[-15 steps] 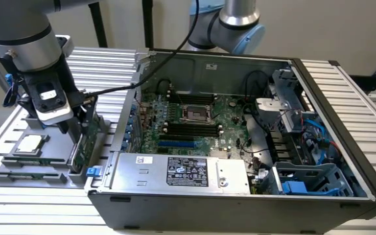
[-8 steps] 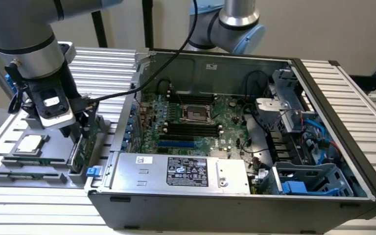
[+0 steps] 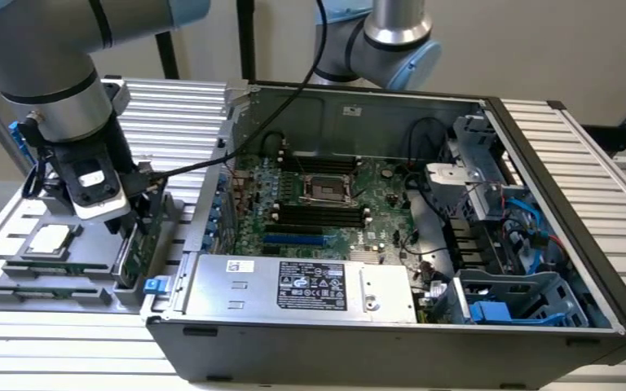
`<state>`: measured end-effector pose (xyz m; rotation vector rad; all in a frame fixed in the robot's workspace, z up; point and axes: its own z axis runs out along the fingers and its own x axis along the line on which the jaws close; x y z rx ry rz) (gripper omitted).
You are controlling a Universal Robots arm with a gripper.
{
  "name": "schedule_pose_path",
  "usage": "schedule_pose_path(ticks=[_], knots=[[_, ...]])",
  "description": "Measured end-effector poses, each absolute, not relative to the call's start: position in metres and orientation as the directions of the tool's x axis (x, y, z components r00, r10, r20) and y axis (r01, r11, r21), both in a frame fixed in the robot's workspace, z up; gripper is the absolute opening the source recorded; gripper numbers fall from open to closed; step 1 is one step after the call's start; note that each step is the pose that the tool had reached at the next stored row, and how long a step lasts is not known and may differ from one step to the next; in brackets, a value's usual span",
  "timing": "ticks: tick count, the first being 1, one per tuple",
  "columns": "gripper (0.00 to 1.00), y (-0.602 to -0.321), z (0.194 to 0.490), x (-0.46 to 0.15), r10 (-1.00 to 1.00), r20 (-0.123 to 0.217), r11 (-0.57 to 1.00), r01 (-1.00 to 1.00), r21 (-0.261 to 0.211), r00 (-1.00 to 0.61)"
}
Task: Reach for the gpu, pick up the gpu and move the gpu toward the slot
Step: 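Pick up the gpu and move the gpu toward the slot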
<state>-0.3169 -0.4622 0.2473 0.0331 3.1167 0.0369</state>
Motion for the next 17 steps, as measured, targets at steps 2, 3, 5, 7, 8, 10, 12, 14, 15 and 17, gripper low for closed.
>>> schedule_pose_path(ticks=[2, 3, 5, 7, 8, 10, 12, 14, 15, 17], knots=[[0.48, -0.4603, 0.2436, -0.3167, 0.021, -0.024, 1.0, 0.021, 0.024, -0.999], [0.48, -0.4599, 0.2424, -0.3167, 0.021, -0.024, 1.0, 0.021, 0.023, -0.999], [0.48, -0.4598, 0.2416, -0.3166, 0.021, -0.024, 1.0, 0.021, 0.021, -0.999], [0.48, -0.4598, 0.2415, -0.3168, 0.021, -0.024, 1.0, 0.021, 0.02, -0.999], [0.48, -0.4598, 0.2414, -0.3167, 0.021, -0.024, 1.0, 0.021, 0.02, -0.999], [0.46, -0.4598, 0.2413, -0.3167, 0.021, -0.024, 1.0, 0.021, 0.02, -0.999], [0.46, -0.4598, 0.2413, -0.3167, 0.021, -0.024, 1.0, 0.021, 0.019, -0.999], [0.39, -0.4598, 0.2413, -0.3167, 0.021, -0.024, 1.0, 0.021, 0.019, -0.999], [0.39, -0.4598, 0.2413, -0.3167, 0.021, -0.024, 1.0, 0.021, 0.019, -0.999], [0.37, -0.4598, 0.2413, -0.3167, 0.021, -0.024, 1.0, 0.021, 0.019, -0.999]])
